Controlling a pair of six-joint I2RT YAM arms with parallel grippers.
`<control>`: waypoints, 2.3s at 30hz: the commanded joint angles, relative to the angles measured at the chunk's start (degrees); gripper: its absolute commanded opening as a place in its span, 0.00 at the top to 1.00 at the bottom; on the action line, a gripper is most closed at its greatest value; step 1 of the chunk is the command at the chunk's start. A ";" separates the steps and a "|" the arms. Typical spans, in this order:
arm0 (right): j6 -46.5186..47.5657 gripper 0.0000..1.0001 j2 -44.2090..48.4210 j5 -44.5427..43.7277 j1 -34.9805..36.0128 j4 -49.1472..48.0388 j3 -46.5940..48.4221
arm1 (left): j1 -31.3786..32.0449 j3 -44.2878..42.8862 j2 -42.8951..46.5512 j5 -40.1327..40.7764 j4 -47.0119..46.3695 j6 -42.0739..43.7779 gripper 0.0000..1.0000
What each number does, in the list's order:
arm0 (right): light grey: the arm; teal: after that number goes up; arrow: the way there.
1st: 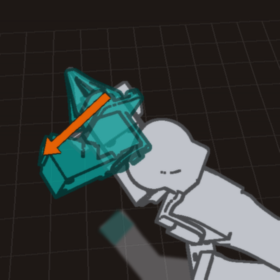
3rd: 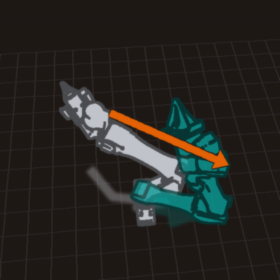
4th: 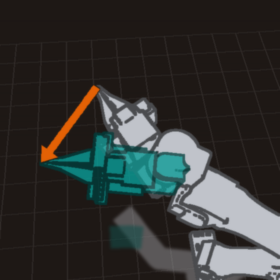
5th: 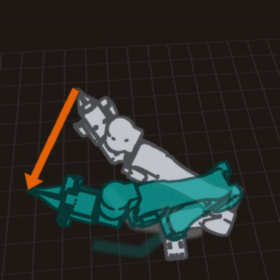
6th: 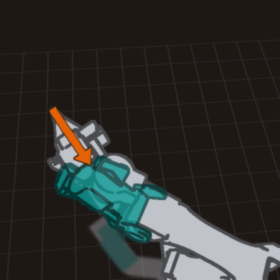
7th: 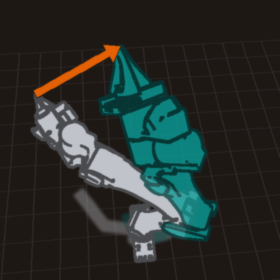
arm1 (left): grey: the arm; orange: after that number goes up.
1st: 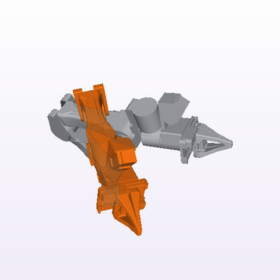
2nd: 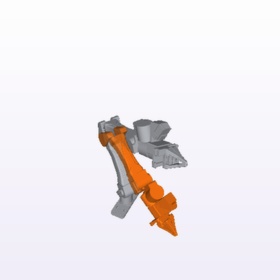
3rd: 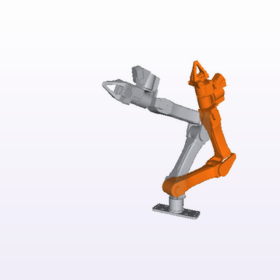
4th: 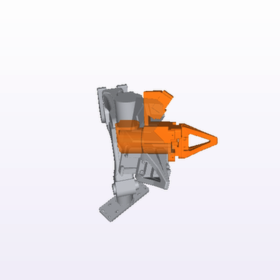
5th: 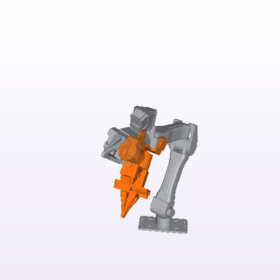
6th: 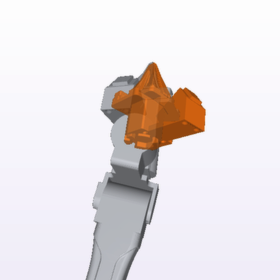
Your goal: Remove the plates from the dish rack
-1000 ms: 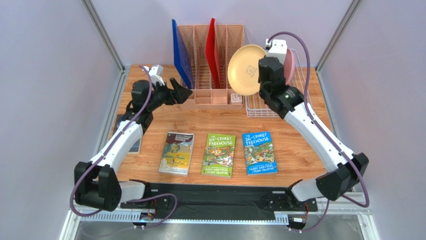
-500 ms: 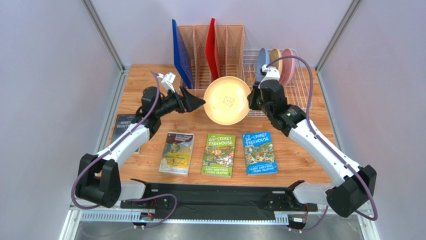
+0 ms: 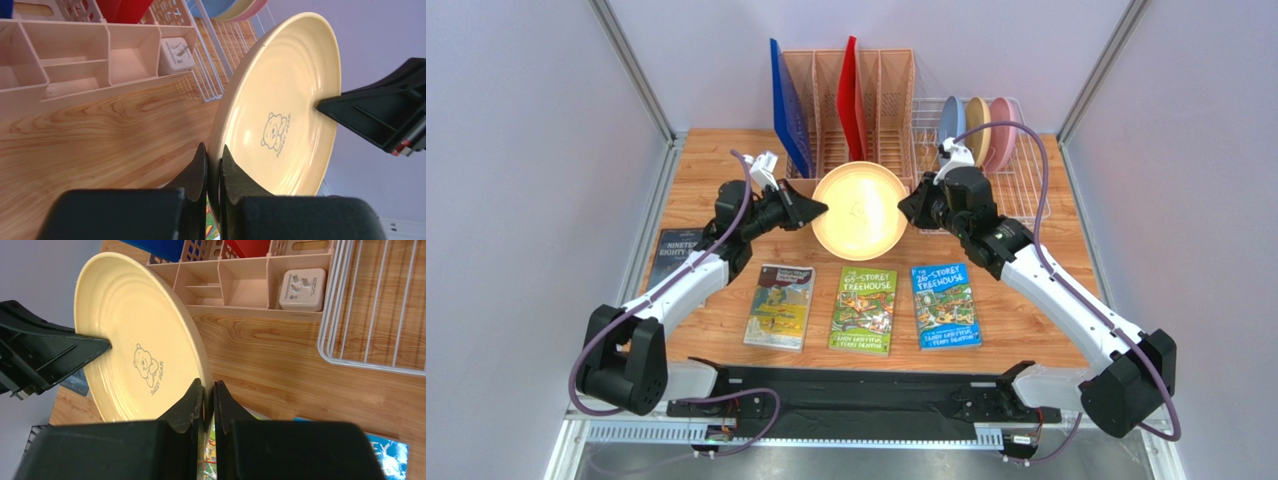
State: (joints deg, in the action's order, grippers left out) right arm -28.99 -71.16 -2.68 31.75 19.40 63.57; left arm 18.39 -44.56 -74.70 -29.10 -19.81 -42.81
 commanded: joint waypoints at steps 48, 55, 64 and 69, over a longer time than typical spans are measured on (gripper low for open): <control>7.29 0.10 -5.74 -7.52 -14.16 2.75 3.05 | -27.44 -15.20 -17.04 29.63 16.48 5.80 1.00; 7.37 0.10 -12.33 -5.58 -16.01 1.43 6.04 | -28.85 -22.49 -26.19 29.45 13.22 6.33 1.00; 8.69 0.10 -17.17 -4.62 -17.24 -0.33 9.90 | -30.96 -26.37 -32.88 31.31 16.29 6.42 0.99; 9.22 0.10 -17.70 -4.18 -17.16 -0.06 10.96 | -32.01 -26.46 -33.23 32.97 19.11 8.09 0.75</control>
State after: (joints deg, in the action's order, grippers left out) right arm -21.10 -88.71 -7.81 14.81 21.82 71.50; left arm -12.51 -69.28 -108.33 2.13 -0.86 -35.79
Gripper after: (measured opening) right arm 0.898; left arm 0.195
